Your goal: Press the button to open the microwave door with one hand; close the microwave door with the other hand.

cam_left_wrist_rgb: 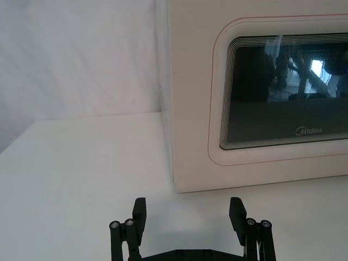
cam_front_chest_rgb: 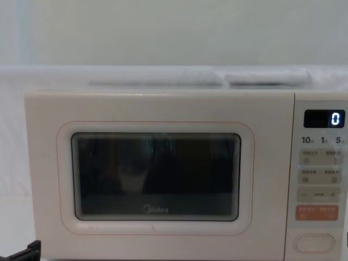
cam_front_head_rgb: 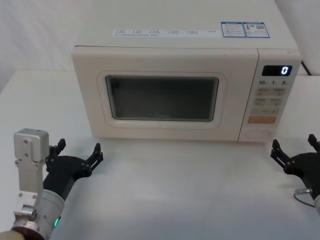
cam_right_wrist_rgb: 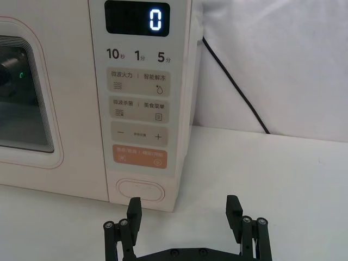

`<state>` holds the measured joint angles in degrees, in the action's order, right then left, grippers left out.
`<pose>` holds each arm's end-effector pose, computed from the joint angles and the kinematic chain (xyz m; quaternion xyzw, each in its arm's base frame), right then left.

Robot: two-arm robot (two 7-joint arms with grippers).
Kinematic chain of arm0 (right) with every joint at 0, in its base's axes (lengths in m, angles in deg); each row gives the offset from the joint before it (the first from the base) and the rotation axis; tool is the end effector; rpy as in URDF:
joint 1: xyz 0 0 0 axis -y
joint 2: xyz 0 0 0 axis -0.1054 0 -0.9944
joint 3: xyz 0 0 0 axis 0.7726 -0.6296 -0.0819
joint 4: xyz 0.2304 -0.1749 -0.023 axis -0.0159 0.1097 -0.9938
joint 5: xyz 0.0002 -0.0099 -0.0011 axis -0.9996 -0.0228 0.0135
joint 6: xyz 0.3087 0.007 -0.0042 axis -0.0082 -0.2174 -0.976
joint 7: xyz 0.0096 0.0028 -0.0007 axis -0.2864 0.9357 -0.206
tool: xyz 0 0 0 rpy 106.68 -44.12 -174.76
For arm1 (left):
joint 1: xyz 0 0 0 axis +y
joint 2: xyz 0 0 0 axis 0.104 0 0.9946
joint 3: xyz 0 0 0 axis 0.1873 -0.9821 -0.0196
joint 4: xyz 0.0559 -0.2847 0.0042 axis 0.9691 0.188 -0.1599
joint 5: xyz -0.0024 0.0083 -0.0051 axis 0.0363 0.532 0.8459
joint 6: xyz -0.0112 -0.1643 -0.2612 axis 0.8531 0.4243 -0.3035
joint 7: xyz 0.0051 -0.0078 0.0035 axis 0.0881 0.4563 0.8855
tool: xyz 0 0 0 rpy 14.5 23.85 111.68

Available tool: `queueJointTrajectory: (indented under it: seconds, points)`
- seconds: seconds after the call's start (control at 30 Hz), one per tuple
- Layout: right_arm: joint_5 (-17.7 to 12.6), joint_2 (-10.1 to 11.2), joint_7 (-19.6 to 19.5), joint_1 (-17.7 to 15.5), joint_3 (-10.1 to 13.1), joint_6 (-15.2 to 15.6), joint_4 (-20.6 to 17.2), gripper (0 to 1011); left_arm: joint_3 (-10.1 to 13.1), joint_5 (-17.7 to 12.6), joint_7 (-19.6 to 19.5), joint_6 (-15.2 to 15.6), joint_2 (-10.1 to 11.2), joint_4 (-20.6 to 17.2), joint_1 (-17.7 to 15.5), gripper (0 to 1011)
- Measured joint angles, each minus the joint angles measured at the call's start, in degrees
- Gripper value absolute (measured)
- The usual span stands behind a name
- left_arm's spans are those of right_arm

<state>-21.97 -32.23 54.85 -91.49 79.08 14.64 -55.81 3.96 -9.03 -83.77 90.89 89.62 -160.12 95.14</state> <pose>0.2900 -0.0153 -0.3049 -0.0260 -0.0138 -0.6446 0.7639 0.2734 0.0388 -0.2880 0.0469 0.0244 0.6571 0.7520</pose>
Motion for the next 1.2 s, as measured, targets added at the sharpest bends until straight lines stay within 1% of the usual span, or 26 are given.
queueJointTrajectory:
  seconds: [1.2]
  points:
    - [0.0,0.0,0.0,0.0,0.0,0.0,0.0,1002,0.13,0.13,0.0,0.01,0.07,-0.21,0.0,1001]
